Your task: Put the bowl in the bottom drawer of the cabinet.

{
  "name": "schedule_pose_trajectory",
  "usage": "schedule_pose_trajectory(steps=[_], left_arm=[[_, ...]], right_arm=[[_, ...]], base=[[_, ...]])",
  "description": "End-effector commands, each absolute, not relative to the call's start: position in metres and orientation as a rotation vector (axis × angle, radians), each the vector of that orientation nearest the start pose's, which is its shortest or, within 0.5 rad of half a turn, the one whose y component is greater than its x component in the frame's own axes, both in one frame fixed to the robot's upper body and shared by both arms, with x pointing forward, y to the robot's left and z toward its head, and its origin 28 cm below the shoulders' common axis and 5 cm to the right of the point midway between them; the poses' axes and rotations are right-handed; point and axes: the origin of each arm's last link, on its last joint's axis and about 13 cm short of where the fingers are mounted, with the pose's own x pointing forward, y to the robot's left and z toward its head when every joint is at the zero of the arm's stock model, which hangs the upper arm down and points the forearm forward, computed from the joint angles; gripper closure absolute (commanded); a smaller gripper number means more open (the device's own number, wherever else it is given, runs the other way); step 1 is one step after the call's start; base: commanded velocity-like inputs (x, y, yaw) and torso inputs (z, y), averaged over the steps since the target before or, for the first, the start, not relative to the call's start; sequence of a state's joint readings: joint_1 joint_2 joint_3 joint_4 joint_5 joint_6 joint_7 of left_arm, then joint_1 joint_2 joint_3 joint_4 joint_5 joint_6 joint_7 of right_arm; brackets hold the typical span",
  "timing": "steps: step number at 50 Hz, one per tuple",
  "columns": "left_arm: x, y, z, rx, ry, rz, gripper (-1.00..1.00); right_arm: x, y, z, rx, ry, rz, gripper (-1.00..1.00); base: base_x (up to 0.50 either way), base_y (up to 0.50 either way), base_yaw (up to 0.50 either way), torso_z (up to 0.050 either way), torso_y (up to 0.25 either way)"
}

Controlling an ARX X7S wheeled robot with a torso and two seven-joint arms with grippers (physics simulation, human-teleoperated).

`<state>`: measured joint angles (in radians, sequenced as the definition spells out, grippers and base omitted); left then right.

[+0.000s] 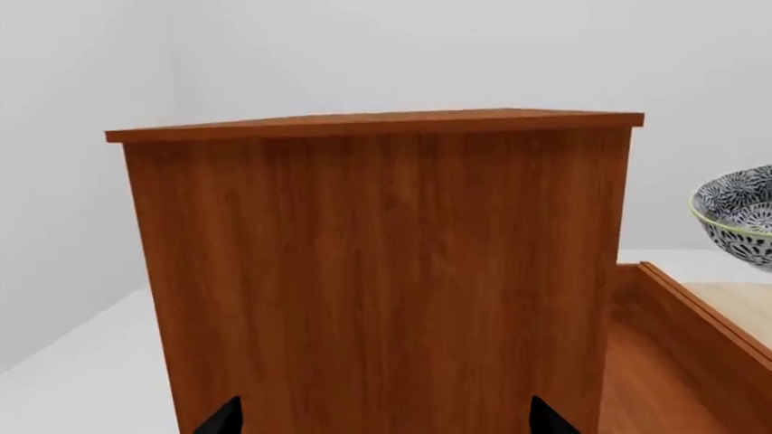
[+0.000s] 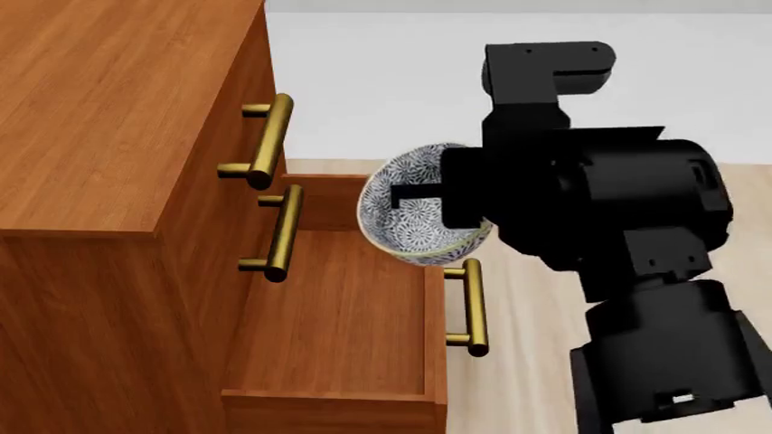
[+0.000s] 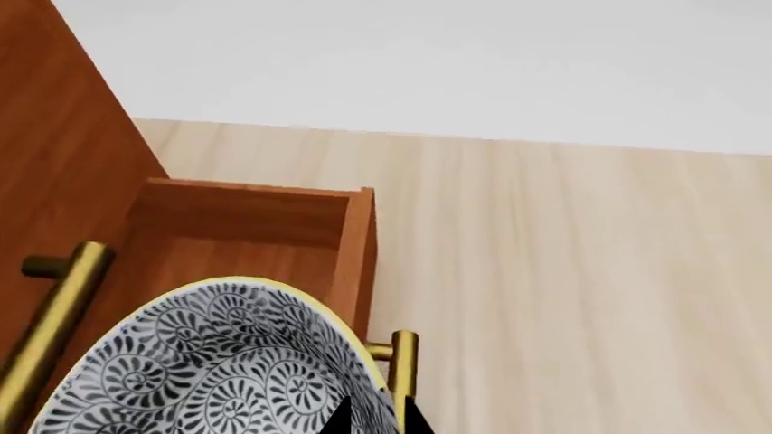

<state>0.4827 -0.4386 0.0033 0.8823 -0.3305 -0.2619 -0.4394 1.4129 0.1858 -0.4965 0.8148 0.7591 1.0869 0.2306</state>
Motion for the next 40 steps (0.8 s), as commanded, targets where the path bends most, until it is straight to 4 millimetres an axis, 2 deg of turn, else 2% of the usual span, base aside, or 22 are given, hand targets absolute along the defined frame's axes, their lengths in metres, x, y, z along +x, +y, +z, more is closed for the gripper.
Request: schedule_pose_trajectory(steps=[1,18,40], left_arm=[[0.101,0.24,0.113,0.039,-0.094,0.109,-1.0],[0.099,0.242,0.115,0.034,-0.102,0.116,-1.0],[0.099,0.243,0.114,0.029,-0.101,0.117,-1.0]], right_arm=[[0.405,-0.085,0.238,-0.078,0.618,0.119,1.0],[0.41,-0.07,0.216,-0.119,0.665,0.149,1.0],[0.407,-0.061,0.205,-0.132,0.688,0.181,1.0]], base=[[0.0,0.0,0.0,0.0,0.0],[0.0,0.0,0.0,0.0,0.001],[0.0,0.0,0.0,0.0,0.0]])
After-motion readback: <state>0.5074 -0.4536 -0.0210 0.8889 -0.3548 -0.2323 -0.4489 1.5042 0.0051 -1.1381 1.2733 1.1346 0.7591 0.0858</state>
